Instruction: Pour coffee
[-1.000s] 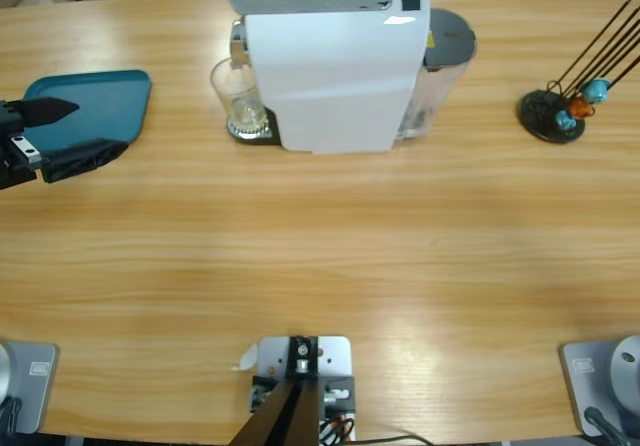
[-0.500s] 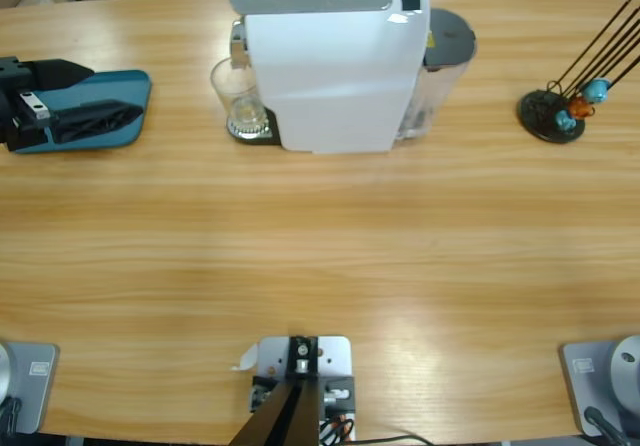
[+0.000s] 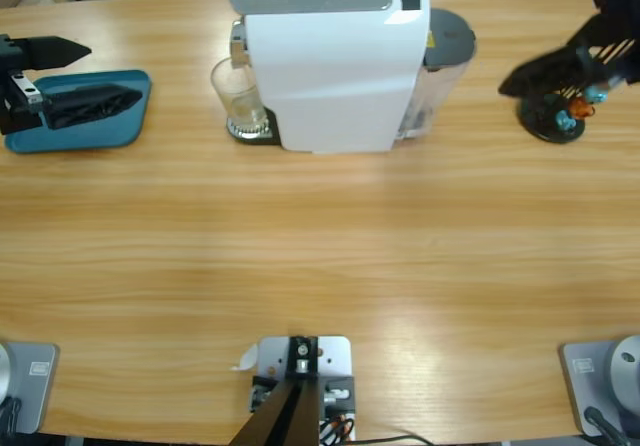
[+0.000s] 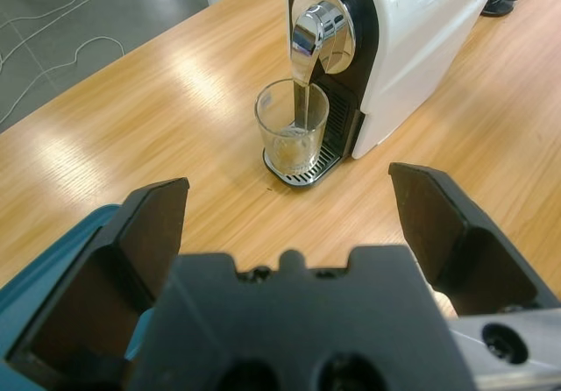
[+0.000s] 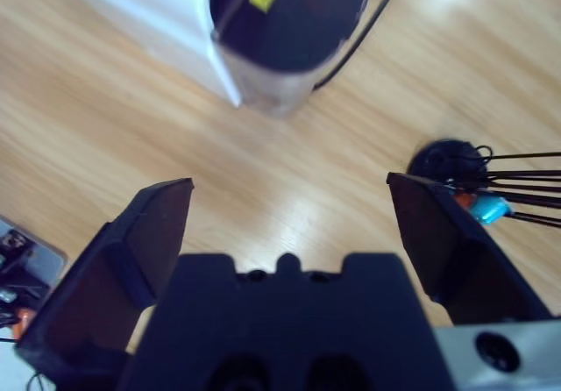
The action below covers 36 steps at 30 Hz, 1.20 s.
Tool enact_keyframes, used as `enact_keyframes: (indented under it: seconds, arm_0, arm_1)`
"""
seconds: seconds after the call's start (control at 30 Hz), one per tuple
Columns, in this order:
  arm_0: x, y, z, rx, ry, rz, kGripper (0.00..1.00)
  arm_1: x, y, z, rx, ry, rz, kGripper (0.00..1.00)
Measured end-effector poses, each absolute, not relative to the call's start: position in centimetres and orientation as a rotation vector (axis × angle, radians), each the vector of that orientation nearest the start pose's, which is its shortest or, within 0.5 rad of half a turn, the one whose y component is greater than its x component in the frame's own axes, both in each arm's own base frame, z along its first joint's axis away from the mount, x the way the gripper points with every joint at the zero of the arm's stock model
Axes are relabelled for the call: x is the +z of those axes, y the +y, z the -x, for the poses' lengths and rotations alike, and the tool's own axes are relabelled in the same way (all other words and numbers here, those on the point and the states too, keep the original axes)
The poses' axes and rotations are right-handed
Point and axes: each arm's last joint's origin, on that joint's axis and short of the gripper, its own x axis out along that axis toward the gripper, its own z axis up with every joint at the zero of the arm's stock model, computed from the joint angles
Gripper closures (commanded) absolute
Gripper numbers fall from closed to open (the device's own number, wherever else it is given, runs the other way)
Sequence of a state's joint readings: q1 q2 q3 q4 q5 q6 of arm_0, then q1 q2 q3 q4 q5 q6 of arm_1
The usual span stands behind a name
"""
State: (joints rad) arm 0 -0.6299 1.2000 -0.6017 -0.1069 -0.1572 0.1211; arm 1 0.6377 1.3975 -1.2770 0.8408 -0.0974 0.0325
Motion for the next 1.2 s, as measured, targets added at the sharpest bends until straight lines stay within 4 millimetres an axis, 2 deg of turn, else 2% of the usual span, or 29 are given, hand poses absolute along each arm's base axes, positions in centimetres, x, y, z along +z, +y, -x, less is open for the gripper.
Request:
enact_keyframes:
  seconds: [0.13,0.23,0.37,0.43,0.67,1.2]
  arm_0:
    - [29.8,-11.8,-14.9,-0.801,0.443,-0.230,0.000]
    - [30.3,-11.5,-14.5,-0.803,0.418,-0.223,0.000]
    - [31.2,-10.9,-13.2,-0.845,0.373,-0.189,0.000]
    - [31.1,-10.7,-13.0,-0.849,0.402,-0.167,0.000]
    - [30.5,-10.8,-12.2,-0.947,0.488,-0.134,0.000]
    - [29.7,-11.8,-13.4,-0.982,0.539,-0.168,0.000]
  arm_1:
    - [37.2,11.1,-16.5,0.432,0.750,0.288,0.000]
    - [35.1,9.6,-14.5,0.431,0.595,0.225,0.000]
    - [32.1,8.6,-12.9,0.479,0.531,0.219,0.000]
    - [31.3,8.3,-12.4,0.494,0.495,0.202,0.000]
    - [31.3,8.0,-11.6,0.528,0.460,0.160,0.000]
    - [31.1,7.9,-11.7,0.511,0.452,0.168,0.000]
